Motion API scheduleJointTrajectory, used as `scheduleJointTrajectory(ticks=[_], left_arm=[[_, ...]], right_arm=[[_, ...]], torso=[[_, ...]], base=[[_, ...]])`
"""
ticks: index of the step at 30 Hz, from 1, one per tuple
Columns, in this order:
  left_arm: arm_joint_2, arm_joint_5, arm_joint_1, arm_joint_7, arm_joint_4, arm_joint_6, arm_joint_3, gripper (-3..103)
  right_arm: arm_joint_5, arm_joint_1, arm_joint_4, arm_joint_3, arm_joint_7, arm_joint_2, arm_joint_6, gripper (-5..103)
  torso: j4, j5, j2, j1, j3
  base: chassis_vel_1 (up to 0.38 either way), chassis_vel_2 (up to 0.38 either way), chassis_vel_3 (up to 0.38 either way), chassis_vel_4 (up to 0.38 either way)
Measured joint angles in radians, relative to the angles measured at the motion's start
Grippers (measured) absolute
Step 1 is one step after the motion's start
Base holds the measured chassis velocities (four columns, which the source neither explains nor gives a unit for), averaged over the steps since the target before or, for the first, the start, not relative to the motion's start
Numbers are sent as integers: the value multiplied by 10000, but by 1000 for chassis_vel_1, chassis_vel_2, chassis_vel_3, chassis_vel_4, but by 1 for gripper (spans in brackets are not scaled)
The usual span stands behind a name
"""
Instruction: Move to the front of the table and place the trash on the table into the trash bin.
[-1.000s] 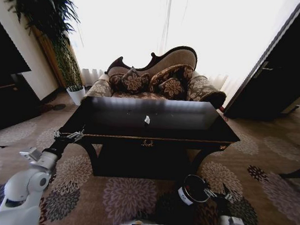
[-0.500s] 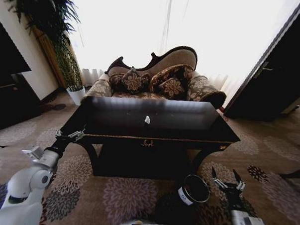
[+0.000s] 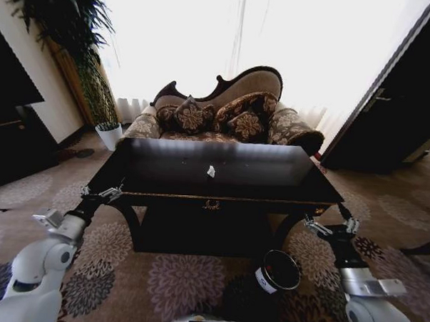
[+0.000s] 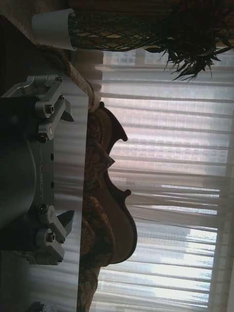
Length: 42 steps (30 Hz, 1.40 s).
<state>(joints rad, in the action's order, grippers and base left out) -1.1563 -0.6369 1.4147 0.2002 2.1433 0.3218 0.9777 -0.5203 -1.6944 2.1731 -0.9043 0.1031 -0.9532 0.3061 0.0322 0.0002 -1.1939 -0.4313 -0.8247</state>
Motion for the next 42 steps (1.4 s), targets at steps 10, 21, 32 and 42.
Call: scheduleJointTrajectory(ticks=[10, 21, 32, 42], left_arm=[[-200, 255, 263, 0, 199, 34, 108, 100], [-595, 569, 594, 24, 496, 69, 324, 100], [-1053, 862, 800, 112, 716, 69, 360, 100], [-1297, 1024, 1015, 172, 866, 68, 563, 100]], right_arm=[[-1573, 2719, -198, 1671, -1144, 2300, -1841, 100], [-3688, 6342, -604, 3894, -2229, 4136, -4613, 100], [-3783, 8259, -1076, 5350, -121, 4745, -7005, 100], [-3486, 12143, -3121, 9250, 641, 3927, -7648, 100]], torso=[[-1, -2, 0, 0, 0], [0, -3, 0, 0, 0], [2, -4, 0, 1, 2], [1, -5, 0, 0, 1]], base=[[0, 0, 0, 0], [0, 0, 0, 0], [0, 0, 0, 0], [0, 0, 0, 0]])
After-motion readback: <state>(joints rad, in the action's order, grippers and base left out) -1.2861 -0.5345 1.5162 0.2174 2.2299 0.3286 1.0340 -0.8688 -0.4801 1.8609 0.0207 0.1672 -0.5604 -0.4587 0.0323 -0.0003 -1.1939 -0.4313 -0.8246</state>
